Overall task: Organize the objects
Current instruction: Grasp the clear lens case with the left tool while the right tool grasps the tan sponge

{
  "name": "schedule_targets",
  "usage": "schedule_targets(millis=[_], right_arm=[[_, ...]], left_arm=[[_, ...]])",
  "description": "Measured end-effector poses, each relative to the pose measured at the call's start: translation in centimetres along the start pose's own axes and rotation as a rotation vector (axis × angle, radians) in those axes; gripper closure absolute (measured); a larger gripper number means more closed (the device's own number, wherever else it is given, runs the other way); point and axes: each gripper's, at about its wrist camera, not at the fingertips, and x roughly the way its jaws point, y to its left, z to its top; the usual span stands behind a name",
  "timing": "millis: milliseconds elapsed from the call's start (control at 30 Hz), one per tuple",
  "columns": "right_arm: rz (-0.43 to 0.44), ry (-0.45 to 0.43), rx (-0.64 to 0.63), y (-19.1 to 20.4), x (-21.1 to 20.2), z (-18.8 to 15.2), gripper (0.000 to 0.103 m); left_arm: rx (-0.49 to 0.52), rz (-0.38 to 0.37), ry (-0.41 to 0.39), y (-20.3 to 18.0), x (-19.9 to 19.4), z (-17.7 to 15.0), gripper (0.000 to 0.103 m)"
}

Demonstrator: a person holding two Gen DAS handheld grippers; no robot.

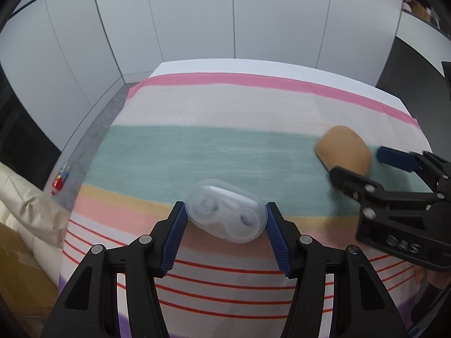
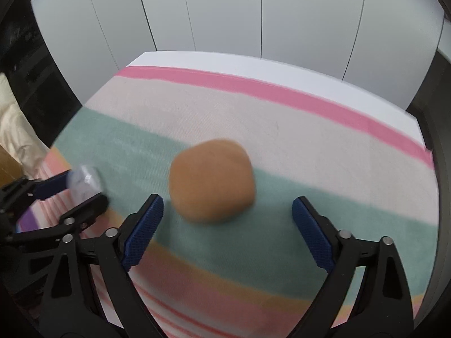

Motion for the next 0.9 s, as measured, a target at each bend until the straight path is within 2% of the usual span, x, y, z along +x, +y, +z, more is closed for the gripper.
schedule_targets(millis=[67,233,500,900], right_arm=[[-0.011,-0.010,-0.057,0.8,0.1,0.4,0.040],[0.015,-0.012,-0.071,1.1,-0.7,0.5,0.048],[0.012,-0.014,-0.044,-0.3,-4.2,-0.8,0.048],[-0.016,-0.024,0.024,-1.6,-12.1,-2.9,0.048]], left_arm=[[-0.011,-0.002,0.008,0.1,-0.1,0.0,0.046],[-0.029,0.019,0.012,-0.3,-0.8,-0.2,0.046],[-0.033,0.001,-0.013,-1.8,-4.2,-0.2,0.046],[-0.017,-0.029,-0.052,-4.4,-12.1,-0.7,0.046]])
